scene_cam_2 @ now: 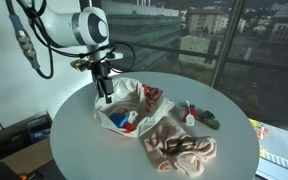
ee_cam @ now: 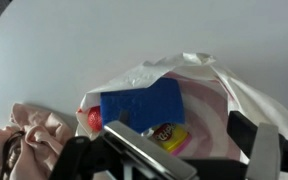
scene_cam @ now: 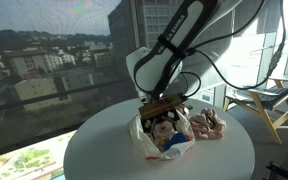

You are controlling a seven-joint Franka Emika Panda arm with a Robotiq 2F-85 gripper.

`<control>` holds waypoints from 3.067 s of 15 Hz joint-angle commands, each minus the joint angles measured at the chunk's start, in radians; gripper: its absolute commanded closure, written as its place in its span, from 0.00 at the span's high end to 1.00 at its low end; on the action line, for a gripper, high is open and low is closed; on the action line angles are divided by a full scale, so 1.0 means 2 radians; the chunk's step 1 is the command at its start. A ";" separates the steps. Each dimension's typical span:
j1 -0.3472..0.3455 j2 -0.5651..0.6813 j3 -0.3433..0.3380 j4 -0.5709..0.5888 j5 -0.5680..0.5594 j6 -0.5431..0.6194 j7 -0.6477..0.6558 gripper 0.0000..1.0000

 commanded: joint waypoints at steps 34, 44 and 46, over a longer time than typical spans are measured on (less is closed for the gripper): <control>0.053 0.057 -0.096 -0.024 -0.032 0.254 -0.329 0.28; 0.049 -0.011 -0.171 -0.026 -0.171 0.111 -0.110 0.28; 0.030 -0.017 -0.180 -0.040 -0.187 0.122 -0.064 0.28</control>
